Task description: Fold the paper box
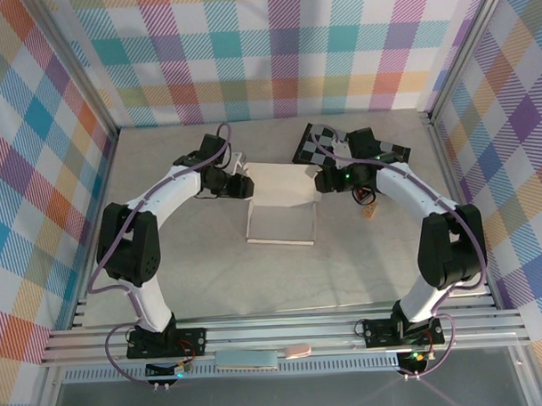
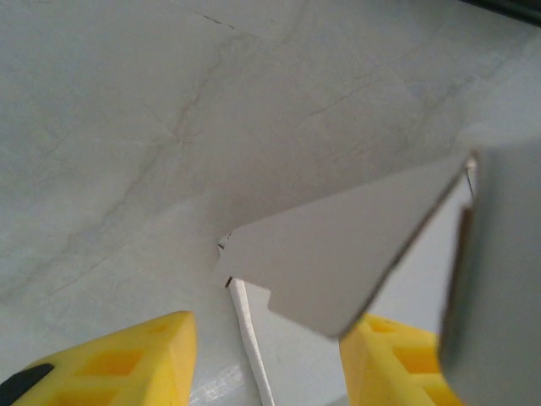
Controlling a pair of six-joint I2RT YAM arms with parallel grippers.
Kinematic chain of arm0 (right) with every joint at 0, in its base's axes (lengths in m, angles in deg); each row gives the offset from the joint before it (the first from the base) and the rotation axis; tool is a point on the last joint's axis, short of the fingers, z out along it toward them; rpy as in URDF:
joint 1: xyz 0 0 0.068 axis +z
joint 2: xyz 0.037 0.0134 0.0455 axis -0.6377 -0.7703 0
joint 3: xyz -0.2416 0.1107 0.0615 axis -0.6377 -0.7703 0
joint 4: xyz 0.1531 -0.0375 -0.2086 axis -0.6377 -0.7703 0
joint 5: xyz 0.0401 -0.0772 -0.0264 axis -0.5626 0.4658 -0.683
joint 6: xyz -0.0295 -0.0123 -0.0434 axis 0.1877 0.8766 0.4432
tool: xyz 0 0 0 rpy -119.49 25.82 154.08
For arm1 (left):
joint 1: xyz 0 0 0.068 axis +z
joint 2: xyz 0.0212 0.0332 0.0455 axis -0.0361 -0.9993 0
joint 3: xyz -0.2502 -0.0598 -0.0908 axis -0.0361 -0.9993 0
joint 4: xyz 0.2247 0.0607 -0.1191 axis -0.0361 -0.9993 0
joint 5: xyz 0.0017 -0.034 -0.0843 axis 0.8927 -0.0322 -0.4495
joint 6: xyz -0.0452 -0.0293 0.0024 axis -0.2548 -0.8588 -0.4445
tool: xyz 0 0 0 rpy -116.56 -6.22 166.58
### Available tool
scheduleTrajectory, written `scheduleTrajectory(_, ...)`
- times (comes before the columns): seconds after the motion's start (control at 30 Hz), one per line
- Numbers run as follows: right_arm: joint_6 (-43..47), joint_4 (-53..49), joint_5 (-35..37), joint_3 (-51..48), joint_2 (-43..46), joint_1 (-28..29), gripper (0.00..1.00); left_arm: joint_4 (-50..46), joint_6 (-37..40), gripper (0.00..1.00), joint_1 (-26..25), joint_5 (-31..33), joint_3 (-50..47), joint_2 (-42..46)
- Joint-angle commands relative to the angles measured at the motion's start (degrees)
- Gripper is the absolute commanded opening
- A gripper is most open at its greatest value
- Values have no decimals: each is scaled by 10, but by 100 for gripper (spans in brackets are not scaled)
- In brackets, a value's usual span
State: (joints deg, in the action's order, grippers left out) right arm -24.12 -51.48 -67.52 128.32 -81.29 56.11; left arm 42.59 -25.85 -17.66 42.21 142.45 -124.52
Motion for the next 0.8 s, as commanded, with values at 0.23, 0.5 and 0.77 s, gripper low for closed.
scheduleTrajectory(0.23, 38, 37, -50, 27, -44, -1, 44, -10, 7, 38, 6, -14, 71, -46)
scheduleTrajectory(0.5, 34, 38, -25, 24, -49, 5, 31, -9, -1, 22, -1, -19, 72, -51)
scheduleTrajectory(0.77, 14, 36, 49, 32, -56, 40, 11, -2, -26, 4, -16, 25, 71, -45)
